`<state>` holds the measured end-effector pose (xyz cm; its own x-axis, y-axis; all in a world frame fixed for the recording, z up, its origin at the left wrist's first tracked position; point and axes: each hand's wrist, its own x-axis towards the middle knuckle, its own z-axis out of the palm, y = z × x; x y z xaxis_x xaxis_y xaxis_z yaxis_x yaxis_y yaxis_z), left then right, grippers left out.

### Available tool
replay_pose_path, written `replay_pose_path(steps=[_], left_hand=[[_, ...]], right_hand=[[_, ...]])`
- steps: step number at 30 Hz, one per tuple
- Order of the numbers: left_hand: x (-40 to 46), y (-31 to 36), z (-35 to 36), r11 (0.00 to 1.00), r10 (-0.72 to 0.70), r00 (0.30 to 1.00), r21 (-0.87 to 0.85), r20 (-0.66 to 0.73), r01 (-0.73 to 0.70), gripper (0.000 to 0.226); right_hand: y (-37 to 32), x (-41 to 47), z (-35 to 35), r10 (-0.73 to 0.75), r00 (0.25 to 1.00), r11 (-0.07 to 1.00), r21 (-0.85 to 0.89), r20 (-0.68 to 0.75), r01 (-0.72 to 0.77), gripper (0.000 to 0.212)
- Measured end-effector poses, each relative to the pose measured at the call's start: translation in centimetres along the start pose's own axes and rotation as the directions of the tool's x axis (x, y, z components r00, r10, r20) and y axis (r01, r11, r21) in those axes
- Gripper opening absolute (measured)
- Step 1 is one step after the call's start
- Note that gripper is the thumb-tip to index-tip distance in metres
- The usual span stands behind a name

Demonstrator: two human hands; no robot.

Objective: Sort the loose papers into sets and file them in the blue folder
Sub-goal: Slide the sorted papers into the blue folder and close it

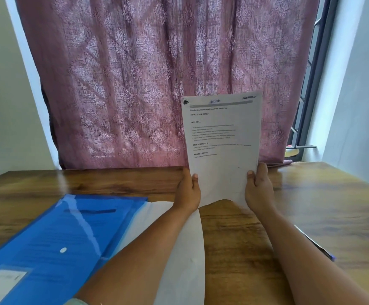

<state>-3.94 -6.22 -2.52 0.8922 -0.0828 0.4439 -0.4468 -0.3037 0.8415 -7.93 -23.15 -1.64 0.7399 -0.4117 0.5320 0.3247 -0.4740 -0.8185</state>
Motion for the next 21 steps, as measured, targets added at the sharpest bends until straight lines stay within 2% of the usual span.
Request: replay_pose_path(steps=[3, 8, 10, 12, 14, 17, 19, 21], left_hand=[[0.0, 0.7, 0.0, 0.998, -0.057, 0.998, 0.0, 0.017, 0.057, 0.04], [0.1, 3.0, -1.7, 0.997, -0.027, 1.0, 0.065, -0.006, 0.028, 0.037], [0.3, 4.6, -3.3, 0.994, -0.034, 0.999, 0.103, -0.004, 0.034, 0.035], [0.2, 5.9, -5.4, 0.992, -0.044, 0.999, 0.121, 0.008, 0.043, 0.032], [-0.6, 6.9, -7.9, 0.991, -0.068, 0.997, 0.115, 0.02, 0.066, 0.032], [-2.6, 7.6, -11.4, 0.99, -0.138, 0.99, 0.002, -0.026, 0.138, 0.032], [-4.3, 7.7, -13.6, 0.978, -0.194, 0.979, -0.086, -0.065, 0.188, 0.034], [-6.5, 7.8, -16.2, 0.964, -0.244, 0.965, -0.133, -0.1, 0.23, 0.034]], right_hand=[[-0.3, -0.2, 0.2, -0.006, 1.0, 0.999, -0.034, 0.021, 0.006, 0.015], [0.4, -0.8, 0.2, -0.051, 0.992, 0.98, -0.184, 0.112, 0.071, 0.029], [-0.1, -0.9, -0.1, -0.059, 0.994, 0.983, -0.17, 0.092, 0.074, 0.037], [-0.7, -1.2, -0.3, -0.035, 0.998, 0.993, -0.107, 0.059, 0.041, 0.04], [-1.6, -2.0, -0.5, 0.037, 0.996, 0.999, 0.036, 0.082, -0.041, 0.041], [-3.3, -3.0, -0.4, 0.173, 0.967, 0.939, 0.266, 0.188, -0.22, 0.032], [-5.1, -3.2, -0.3, 0.194, 0.939, 0.9, 0.33, 0.283, -0.285, 0.026], [-7.7, -3.6, 0.0, 0.217, 0.879, 0.835, 0.385, 0.425, -0.392, 0.028]])
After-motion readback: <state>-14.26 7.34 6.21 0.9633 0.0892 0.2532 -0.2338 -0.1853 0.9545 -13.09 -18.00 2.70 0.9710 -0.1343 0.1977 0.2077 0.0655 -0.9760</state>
